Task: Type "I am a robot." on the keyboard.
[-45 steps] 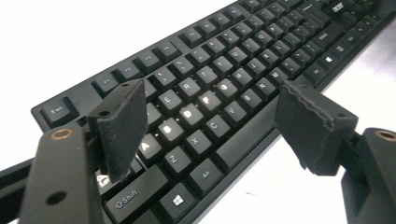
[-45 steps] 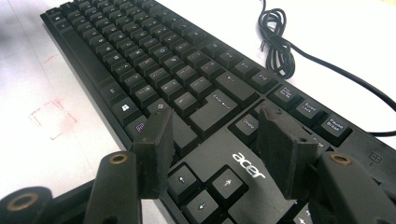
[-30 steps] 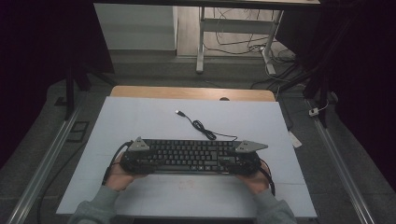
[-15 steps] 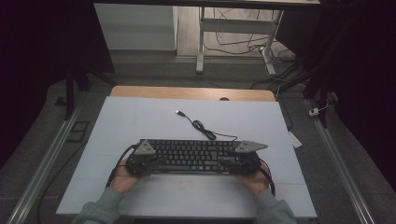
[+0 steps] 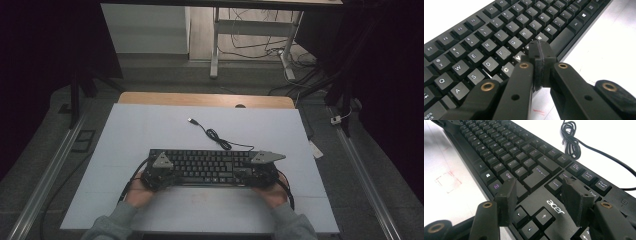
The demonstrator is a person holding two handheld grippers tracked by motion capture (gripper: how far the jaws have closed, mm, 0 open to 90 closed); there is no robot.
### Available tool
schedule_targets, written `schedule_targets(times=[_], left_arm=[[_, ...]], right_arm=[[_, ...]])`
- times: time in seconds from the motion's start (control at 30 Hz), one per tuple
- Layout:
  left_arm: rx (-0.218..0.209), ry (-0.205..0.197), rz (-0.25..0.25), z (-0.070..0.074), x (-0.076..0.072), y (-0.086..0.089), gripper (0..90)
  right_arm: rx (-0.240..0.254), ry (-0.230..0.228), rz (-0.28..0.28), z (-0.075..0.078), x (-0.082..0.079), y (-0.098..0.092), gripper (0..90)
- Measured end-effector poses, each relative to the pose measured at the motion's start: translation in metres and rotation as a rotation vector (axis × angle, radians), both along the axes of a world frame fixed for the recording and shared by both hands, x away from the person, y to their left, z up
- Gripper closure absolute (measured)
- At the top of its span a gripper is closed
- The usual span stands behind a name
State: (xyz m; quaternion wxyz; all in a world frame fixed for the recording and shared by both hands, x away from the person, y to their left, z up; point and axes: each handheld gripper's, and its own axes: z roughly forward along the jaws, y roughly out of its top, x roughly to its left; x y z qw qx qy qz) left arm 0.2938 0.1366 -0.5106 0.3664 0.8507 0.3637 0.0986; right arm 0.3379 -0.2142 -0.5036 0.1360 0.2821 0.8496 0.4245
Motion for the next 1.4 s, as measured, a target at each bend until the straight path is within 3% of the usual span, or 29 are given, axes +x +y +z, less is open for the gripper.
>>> schedule_targets(times=[0.93,1.1,1.2,1.33,1.4], left_arm=[[0.032,0.03,-0.01,-0.011,0.004,-0.007,89.0],[0.034,0.018,-0.005,-0.011,0.004,-0.006,89.0],[0.017,-0.009,0.006,-0.007,0.003,-0.003,89.0],[-0.04,-0.043,0.033,0.001,0.001,0.005,88.4],[-0.065,-0.045,0.037,0.003,0.0,0.009,83.1]], right_arm=[[-0.008,0.003,-0.001,-0.001,0.0,0.001,46.3],[-0.009,0.001,-0.002,0.0,0.0,0.001,46.3],[-0.005,0.002,-0.002,0.0,0.0,0.001,46.3],[-0.004,-0.001,-0.001,0.0,0.0,0.0,46.3],[-0.003,-0.002,-0.002,0.0,0.0,-0.001,46.3]])
